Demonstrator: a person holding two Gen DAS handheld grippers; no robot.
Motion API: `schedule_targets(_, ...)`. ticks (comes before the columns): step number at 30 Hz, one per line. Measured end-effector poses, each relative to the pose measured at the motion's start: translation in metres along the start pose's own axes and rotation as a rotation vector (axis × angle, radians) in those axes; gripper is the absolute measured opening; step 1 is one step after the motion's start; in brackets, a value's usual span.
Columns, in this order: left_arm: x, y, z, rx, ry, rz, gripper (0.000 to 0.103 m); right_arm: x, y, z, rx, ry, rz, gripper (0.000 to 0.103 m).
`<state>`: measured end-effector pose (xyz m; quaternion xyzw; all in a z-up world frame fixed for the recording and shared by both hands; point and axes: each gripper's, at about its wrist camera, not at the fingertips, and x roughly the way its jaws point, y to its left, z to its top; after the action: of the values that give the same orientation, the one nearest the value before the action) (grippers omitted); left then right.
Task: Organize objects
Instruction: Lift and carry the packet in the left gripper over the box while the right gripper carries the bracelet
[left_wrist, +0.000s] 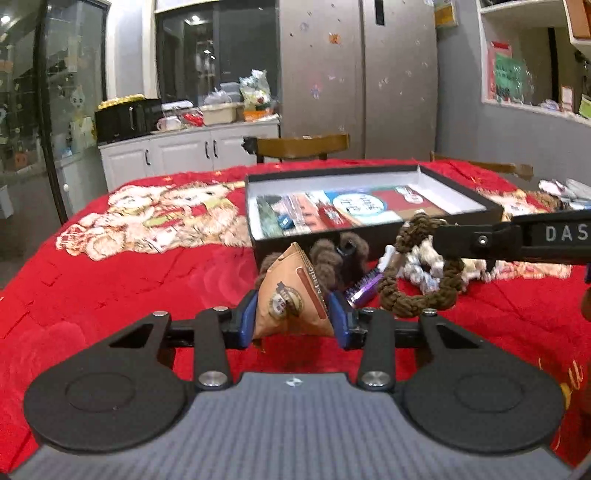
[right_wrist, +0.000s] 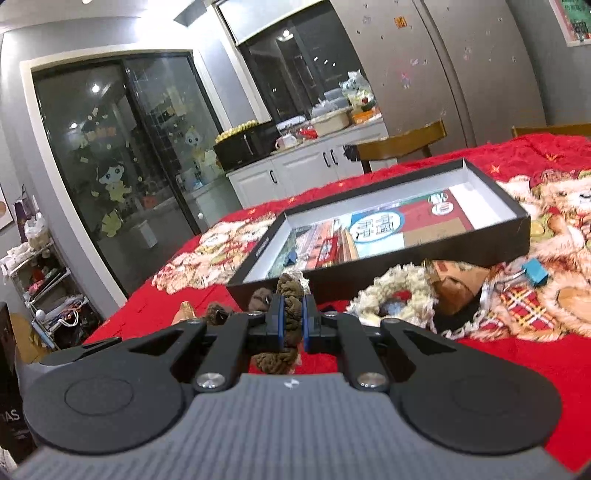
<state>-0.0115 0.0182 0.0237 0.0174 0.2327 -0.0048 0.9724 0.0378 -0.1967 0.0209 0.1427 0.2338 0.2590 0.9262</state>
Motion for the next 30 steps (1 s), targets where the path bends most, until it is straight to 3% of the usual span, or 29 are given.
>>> schedule_targets(10, -0.022, 0.024, 0.04, -0.101, -0.08, -0.042, 0.047, -0.017, 0.016, 0.031, -0.02, -0.084, -0.013, 0.011)
schedule_targets(16, -0.032, 0.036, 0.065, -0.174, -0.001, -0.166, 0.047, -0.032, 0.037, 0.056, -0.087, -0.138, -0.018, 0.011)
schedule_targets(18, -0.035, 0.033, 0.066, -0.152, 0.015, -0.198, 0.047, -0.037, 0.04, 0.062, -0.095, -0.158, -0.016, 0.011)
schedule_targets(25, -0.041, 0.034, 0.078, -0.172, 0.04, -0.17, 0.047, -0.031, 0.046, 0.089, -0.076, -0.16, 0.008, 0.011)
schedule_targets(30, -0.04, 0.032, 0.11, -0.13, -0.024, -0.106, 0.047, -0.018, 0.049, 0.118, -0.052, -0.173, 0.034, 0.011)
